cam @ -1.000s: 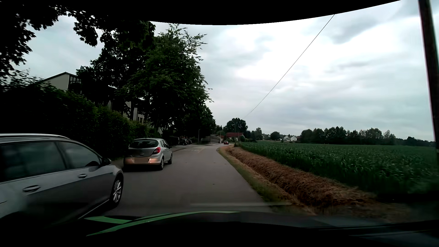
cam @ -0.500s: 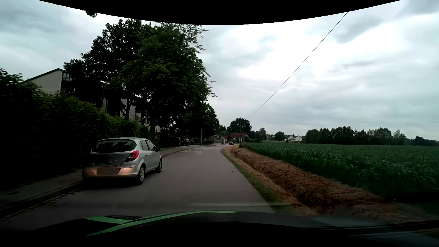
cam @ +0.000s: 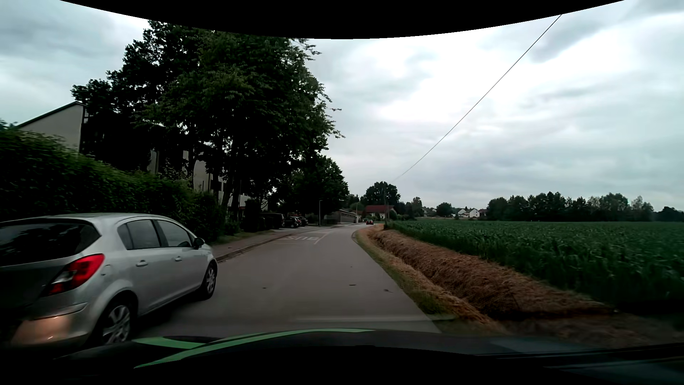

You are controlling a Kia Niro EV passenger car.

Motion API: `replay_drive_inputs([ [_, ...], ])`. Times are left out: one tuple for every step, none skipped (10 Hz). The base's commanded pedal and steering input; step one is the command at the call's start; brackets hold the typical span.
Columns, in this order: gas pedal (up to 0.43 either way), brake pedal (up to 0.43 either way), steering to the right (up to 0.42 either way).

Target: Follow the waypoints while adhering to traffic rules and regulations

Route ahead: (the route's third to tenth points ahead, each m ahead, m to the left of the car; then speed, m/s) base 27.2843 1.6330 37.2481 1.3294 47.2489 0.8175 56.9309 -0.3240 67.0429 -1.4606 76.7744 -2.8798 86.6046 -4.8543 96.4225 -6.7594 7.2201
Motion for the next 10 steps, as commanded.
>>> replay_drive_inputs([
  [0.177,0.0,-0.026],
  [0.177,0.0,-0.022],
  [0.177,0.0,-0.021],
  [0.177,0.0,-0.021],
  [0.177,0.0,-0.021],
  [0.177,0.0,-0.02],
  [0.177,0.0,-0.019],
  [0.177,0.0,-0.017],
  [0.177,0.0,-0.013],
  [0.177,0.0,-0.009],
])
